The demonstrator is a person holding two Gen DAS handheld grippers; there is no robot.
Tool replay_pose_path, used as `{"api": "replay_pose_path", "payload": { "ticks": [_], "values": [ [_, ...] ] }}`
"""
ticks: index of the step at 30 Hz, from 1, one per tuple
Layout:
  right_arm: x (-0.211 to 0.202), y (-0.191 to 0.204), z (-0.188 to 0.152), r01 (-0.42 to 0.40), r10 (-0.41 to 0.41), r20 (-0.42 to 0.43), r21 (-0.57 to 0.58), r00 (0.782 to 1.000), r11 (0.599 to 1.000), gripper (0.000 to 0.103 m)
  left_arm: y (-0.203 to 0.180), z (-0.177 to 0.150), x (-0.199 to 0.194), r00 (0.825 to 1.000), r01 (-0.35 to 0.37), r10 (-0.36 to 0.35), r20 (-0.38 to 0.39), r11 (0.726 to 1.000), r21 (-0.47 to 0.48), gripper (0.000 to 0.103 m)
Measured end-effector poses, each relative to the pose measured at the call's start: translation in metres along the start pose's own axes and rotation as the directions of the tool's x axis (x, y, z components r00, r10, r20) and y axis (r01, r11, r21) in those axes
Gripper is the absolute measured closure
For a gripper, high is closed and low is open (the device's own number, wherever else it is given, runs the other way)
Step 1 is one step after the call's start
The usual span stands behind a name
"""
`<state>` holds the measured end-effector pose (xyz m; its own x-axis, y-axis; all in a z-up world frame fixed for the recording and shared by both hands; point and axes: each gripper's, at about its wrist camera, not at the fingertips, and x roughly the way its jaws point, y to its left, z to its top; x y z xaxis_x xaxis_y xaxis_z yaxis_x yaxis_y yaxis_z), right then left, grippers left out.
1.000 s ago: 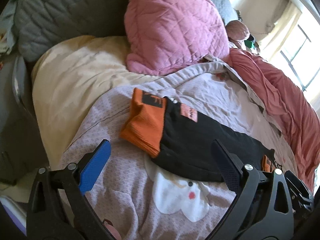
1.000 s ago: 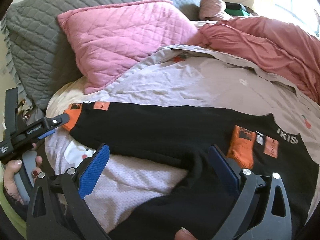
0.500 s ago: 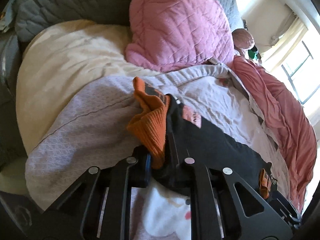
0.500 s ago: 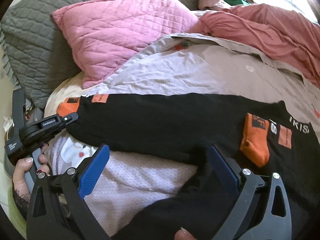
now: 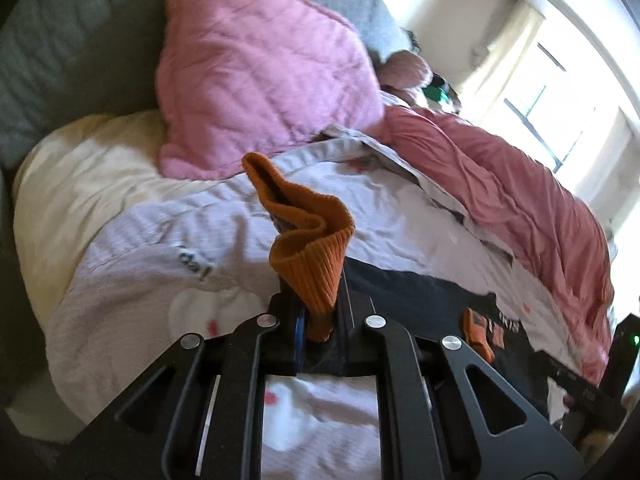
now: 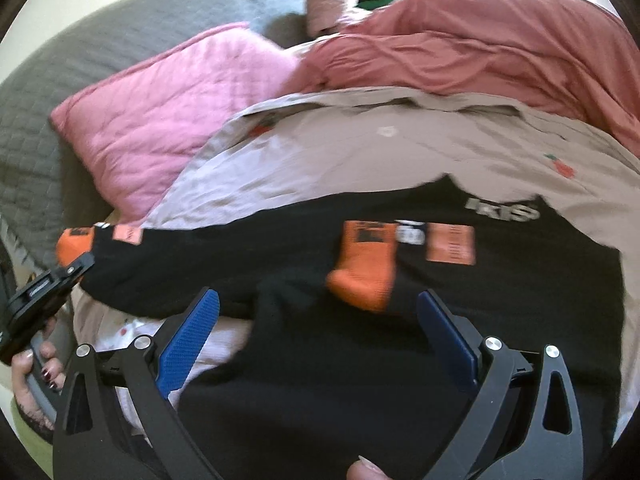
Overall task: Fold small clothes
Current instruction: 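Grasp the other orange cuff with the left gripper and lift it, then carry the sleeve across the shirt body and release it with the left gripper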
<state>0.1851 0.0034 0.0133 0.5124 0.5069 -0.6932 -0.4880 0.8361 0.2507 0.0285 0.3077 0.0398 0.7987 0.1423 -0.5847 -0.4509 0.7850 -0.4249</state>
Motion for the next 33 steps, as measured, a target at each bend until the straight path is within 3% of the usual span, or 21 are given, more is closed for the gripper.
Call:
{"api": "replay_pose_path", "payload": {
  "ticks": [7, 13, 23, 33],
  "values": [
    [-0.014, -0.058, -0.014, 0.053, -0.054, 0.003, 0.106, 0.999, 0.993, 0.005, -0.061, -0.007, -0.004, 0.995, 0.101, -0.099, -0.028, 0.991, 0.087, 0.098],
    [-0.025, -0.086, -0.021, 0.08, -0.081, 0.003, 0.138, 0.997, 0.987, 0.005, -0.116, -0.017, 0.002, 0.989, 0.148, -0.141, -0.052, 0.971, 0.187, 0.098],
    [-0.058, -0.134, -0.027, 0.133, -0.143, 0.034, 0.198, 0.989, 0.971, 0.005, -0.197, -0.051, 0.027, 0.972, 0.224, -0.183, -0.146, 0.911, 0.346, 0.098],
    [-0.085, -0.18, -0.041, 0.226, -0.241, 0.029, 0.254, 0.97, 0.94, 0.005, -0.242, -0.112, 0.06, 0.944, 0.293, -0.174, -0.281, 0.834, 0.467, 0.098]
  ]
}}
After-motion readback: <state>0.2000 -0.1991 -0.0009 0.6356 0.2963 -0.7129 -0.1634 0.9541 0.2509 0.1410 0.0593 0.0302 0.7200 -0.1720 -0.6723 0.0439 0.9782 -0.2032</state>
